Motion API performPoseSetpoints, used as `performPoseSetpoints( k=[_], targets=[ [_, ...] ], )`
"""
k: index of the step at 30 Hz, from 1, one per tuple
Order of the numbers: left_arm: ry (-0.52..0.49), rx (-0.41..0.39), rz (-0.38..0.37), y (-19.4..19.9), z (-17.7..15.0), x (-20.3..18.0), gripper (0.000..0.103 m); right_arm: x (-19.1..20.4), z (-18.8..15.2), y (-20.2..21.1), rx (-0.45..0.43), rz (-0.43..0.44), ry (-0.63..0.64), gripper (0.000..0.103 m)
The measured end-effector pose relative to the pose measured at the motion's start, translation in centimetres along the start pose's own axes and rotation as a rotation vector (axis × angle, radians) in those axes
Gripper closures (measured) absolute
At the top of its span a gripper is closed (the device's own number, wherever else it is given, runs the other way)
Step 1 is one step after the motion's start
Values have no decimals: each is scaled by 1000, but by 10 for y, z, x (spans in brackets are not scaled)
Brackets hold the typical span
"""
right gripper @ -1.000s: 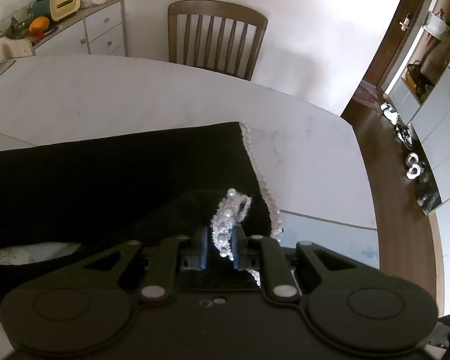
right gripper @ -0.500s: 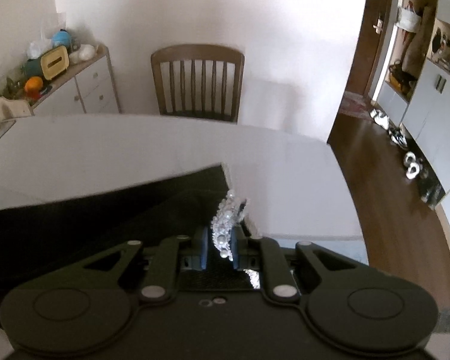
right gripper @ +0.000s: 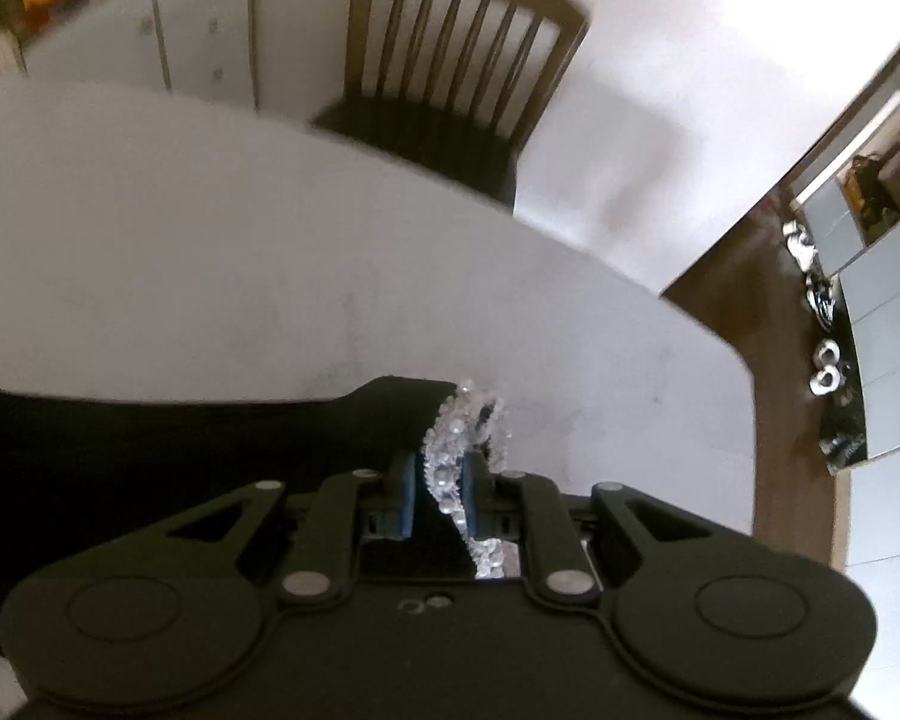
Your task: Fold clothes
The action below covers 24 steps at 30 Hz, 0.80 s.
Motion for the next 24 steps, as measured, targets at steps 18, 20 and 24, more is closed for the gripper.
performPoseSetpoints(
  k=[18,20,24],
  targets=[
    [93,82,85,-43,5,25,14,-66,-58,6,55,106,-163,0],
    [90,80,90,-41,6,25,14,-74,-76,7,76,163,-210,0],
    [78,30,155,-31,13,25,14,-78,-101,-2,134,256,-290,0]
  ],
)
Point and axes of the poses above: each gripper's, at about its wrist camera, not at the fingertips, and y roughly against the way its jaws point, x to its left, z to its top, the point moved 1 cm from there along -y, roughly the way its jaws point, and after that the axes turned 9 degrees about x, right-handed, at the moved point
